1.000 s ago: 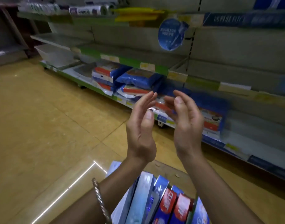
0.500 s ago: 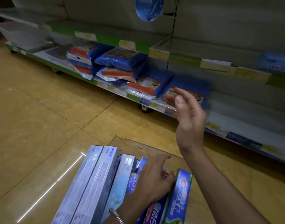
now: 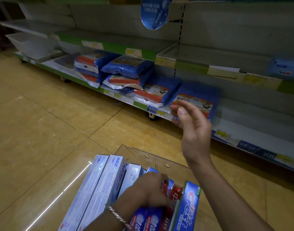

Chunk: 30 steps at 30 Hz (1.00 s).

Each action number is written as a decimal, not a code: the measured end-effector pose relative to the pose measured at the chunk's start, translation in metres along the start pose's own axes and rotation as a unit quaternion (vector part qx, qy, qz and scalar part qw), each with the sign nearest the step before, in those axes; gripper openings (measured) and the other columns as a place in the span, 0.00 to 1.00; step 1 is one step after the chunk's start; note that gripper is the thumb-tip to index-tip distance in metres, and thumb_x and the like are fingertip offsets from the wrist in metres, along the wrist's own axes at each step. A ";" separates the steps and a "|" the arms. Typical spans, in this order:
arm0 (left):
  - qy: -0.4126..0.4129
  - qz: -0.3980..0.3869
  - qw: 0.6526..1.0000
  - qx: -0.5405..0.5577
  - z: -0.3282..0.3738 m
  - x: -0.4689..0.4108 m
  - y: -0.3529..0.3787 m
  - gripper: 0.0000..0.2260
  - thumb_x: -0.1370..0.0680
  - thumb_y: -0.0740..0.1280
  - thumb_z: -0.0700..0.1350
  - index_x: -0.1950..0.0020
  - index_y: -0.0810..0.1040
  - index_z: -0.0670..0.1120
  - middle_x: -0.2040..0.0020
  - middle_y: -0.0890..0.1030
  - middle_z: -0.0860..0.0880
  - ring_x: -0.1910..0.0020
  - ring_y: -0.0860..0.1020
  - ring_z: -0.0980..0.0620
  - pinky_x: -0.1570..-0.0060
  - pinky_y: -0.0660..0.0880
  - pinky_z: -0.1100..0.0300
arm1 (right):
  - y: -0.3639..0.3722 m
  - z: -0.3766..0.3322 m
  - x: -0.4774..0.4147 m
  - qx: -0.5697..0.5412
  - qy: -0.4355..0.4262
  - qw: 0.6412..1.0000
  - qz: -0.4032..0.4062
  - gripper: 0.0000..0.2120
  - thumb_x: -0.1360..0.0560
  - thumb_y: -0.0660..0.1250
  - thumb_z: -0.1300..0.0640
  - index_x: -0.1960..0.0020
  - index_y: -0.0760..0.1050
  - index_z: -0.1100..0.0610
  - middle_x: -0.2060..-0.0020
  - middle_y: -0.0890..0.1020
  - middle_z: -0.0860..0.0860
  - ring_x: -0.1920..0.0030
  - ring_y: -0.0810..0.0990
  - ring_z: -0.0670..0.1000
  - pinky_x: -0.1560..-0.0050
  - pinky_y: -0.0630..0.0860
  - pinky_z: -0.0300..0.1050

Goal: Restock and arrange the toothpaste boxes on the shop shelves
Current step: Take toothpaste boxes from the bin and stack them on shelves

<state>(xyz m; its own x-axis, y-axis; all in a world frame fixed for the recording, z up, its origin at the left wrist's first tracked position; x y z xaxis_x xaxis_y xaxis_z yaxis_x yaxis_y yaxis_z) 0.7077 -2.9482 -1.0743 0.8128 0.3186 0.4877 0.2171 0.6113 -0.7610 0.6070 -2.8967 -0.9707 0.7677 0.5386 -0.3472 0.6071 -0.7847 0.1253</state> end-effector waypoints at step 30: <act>0.231 0.583 0.701 0.340 0.217 0.226 -0.474 0.37 0.34 0.76 0.57 0.28 0.66 0.54 0.37 0.75 0.55 0.41 0.76 0.60 0.43 0.77 0.56 | 0.066 -0.373 -0.167 -0.114 0.020 0.978 -0.174 0.12 0.32 0.70 0.57 0.49 0.78 0.54 0.55 0.86 0.54 0.56 0.85 0.54 0.58 0.81 0.43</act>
<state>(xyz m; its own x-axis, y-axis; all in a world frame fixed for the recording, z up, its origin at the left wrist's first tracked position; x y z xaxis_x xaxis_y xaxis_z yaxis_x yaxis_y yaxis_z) 0.6709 -3.0087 -0.5104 0.3447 0.7165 -0.6064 -0.9209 0.3834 -0.0704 0.5958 -2.9239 -0.5580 0.5107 0.7766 -0.3689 0.8597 -0.4649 0.2115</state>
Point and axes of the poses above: each hand's wrist, its own x-axis away from the middle knuckle, its own y-axis out of the palm, z = x × y, the point moved 1 cm from there along -x, towards the middle knuckle
